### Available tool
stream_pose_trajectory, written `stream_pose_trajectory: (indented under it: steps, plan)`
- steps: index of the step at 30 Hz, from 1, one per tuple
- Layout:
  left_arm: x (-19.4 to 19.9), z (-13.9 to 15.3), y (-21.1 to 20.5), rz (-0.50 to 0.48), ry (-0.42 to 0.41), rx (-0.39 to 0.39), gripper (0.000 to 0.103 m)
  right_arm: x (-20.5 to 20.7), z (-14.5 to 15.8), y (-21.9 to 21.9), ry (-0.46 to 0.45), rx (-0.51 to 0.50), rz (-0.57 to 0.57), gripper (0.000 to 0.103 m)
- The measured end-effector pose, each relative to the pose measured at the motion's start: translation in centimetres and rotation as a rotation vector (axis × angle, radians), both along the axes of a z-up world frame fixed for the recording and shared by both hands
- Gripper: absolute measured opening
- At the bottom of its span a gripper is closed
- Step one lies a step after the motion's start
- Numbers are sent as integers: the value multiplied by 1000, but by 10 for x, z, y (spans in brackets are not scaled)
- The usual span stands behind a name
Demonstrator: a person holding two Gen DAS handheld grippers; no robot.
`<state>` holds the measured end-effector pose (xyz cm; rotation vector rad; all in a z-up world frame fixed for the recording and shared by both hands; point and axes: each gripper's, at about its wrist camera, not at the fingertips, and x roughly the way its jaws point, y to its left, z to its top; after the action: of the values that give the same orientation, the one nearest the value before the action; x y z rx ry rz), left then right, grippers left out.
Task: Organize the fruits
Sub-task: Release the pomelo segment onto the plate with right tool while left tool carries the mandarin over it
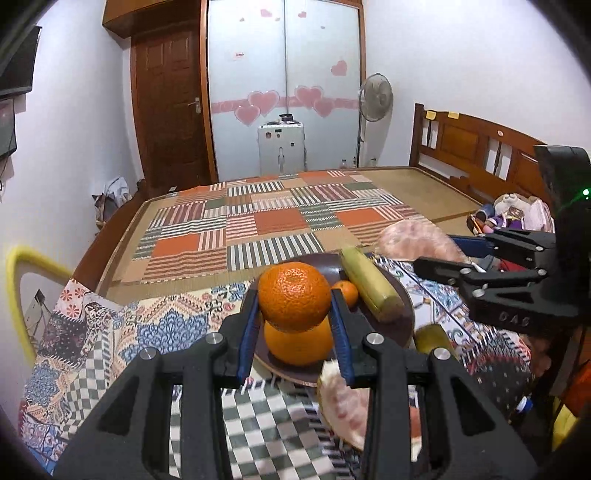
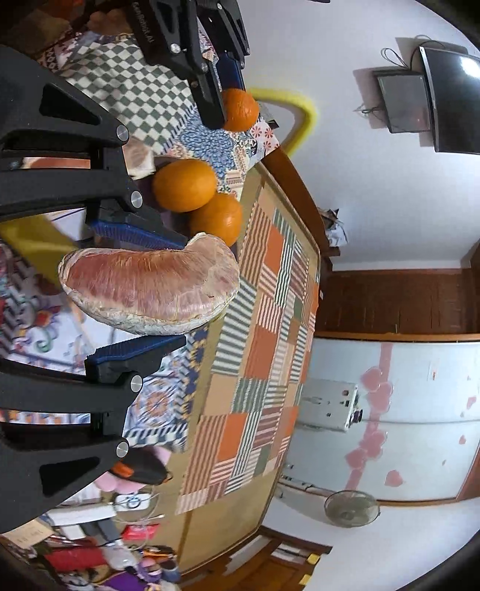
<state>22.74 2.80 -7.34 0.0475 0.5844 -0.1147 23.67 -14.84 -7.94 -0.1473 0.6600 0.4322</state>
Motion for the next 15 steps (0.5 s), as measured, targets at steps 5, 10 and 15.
stream_pose_trajectory:
  steps: [5, 10, 15]
  plan:
    - [19, -4, 4, 10, 9, -4, 36, 21, -5, 16, 17, -15, 16, 42]
    - [35, -13, 4, 10, 26, 22, 36, 47, -16, 28, 67, -43, 32, 42]
    - [46, -19, 4, 8, 40, 27, 36, 68, -30, 36, 120, -71, 43, 42]
